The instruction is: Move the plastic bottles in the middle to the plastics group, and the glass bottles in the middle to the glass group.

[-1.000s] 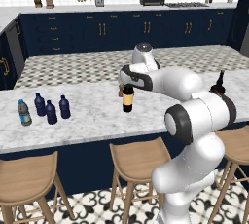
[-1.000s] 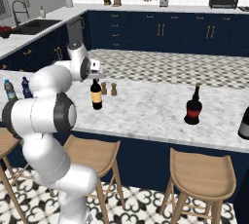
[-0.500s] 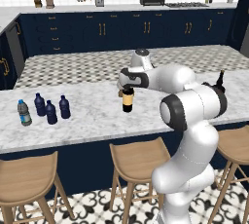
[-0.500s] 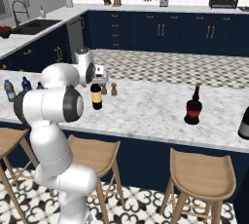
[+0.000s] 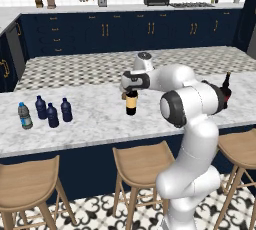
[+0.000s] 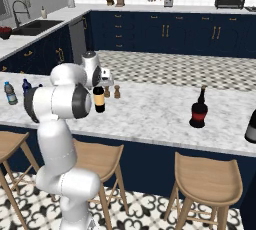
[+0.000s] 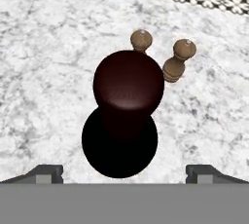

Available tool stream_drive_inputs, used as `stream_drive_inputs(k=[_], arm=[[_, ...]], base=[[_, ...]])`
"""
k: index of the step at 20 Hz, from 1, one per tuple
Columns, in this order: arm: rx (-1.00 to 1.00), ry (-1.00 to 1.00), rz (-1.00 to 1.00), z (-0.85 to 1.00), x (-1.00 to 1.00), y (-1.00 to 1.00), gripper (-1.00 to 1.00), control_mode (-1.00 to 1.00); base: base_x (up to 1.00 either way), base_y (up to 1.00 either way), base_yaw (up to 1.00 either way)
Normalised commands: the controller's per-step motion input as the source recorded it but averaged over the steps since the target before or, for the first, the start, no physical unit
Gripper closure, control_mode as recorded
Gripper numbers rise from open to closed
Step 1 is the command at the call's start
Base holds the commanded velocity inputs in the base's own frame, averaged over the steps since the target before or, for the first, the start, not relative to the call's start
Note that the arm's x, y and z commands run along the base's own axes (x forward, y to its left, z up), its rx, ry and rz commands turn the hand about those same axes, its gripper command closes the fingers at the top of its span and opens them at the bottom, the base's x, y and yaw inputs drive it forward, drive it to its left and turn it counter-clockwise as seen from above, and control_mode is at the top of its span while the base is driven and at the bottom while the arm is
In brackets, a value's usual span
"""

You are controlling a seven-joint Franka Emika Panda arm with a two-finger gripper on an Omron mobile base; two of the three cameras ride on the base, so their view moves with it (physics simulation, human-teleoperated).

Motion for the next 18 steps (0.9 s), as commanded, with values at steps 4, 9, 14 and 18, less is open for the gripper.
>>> stream_drive_inputs(k=[4, 9, 14, 18], arm=[[0.0, 0.0, 0.0, -0.09, 0.01, 0.12, -1.0, -1.0], [0.0, 0.0, 0.01, -0.13, 0.09, 0.12, -1.0, -1.0], [0.0, 0.0, -0.01, -0.11, 0.19, -0.11, -1.0, -1.0], [0.0, 0.0, -0.01, 0.0, 0.22, -0.01, -1.0, -1.0]], base=[[0.0, 0.0, 0.0], [0.0, 0.0, 0.0], [0.0, 0.0, 0.0], [0.0, 0.0, 0.0]])
